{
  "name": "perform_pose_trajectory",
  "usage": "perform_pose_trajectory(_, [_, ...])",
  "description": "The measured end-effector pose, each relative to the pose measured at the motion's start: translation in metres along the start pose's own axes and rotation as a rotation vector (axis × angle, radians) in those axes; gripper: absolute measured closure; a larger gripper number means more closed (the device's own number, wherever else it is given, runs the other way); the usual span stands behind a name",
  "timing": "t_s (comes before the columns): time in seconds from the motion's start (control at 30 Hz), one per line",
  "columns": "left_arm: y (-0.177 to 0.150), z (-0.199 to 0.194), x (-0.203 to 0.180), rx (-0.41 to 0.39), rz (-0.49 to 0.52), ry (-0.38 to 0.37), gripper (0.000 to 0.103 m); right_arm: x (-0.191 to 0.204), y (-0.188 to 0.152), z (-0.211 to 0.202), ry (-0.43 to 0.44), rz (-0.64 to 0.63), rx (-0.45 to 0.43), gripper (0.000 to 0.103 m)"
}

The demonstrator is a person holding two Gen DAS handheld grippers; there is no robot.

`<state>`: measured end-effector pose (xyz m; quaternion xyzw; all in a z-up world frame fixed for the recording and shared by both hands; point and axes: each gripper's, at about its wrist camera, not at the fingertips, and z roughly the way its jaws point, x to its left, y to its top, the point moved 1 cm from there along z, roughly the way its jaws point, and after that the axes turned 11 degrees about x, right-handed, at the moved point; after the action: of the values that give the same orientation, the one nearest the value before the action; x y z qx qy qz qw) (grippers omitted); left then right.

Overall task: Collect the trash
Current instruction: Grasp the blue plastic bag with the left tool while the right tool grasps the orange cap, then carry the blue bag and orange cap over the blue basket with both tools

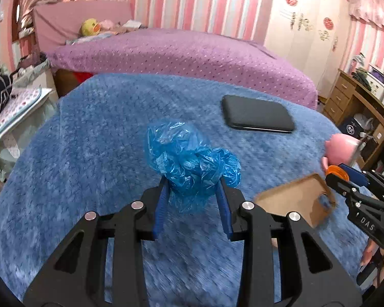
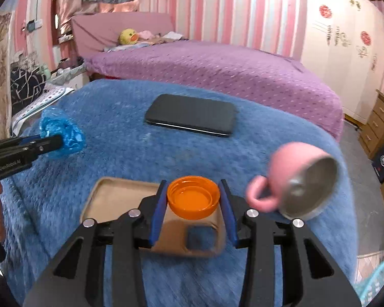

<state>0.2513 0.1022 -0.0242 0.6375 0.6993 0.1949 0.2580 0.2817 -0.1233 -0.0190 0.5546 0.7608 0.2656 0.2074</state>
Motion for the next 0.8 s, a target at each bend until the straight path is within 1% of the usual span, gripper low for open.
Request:
perform_pose_trajectory(0.07, [-0.004,-0.014,-0.013,-0.026,0.032,0.003,0.069,-0.012,-0.011,-0.020,-0.022,0.020,-0.016,0.063])
perform_pose_trajectory(0.2, [-0.018,-0.041,-0.038,-0.079,0.078,-0.018,0.069,-0.036,-0.034,-0.050,-0.047,0.069,-0.025,0.063])
perform_pose_trajectory(0.3, [-0.036,-0.055,-0.050,-0.097,0.071,-0.050,0.069,-0.053,-0.054,-0.071,-0.080,0.096,-0.026,0.063])
perform_pose_trajectory(0.4, [-0.052,-0.065,-0.063,-0.112,0.079,-0.057,0.069,-0.072,-0.073,-0.090,-0.105,0.129,-0.035,0.063])
perform_pose_trajectory(0.53, [-0.075,-0.072,-0.073,-0.113,0.078,-0.089,0.069,-0.094,-0.098,-0.110,-0.135,0.176,-0.045,0.063])
perform_pose_trajectory(0.63, [-0.089,-0.073,-0.081,-0.102,0.075,-0.098,0.069,-0.107,-0.112,-0.121,-0.152,0.196,-0.056,0.063])
perform_pose_trajectory(0.8, [-0.100,-0.070,-0.091,-0.096,0.091,-0.103,0.069,-0.122,-0.127,-0.130,-0.175,0.218,-0.078,0.063])
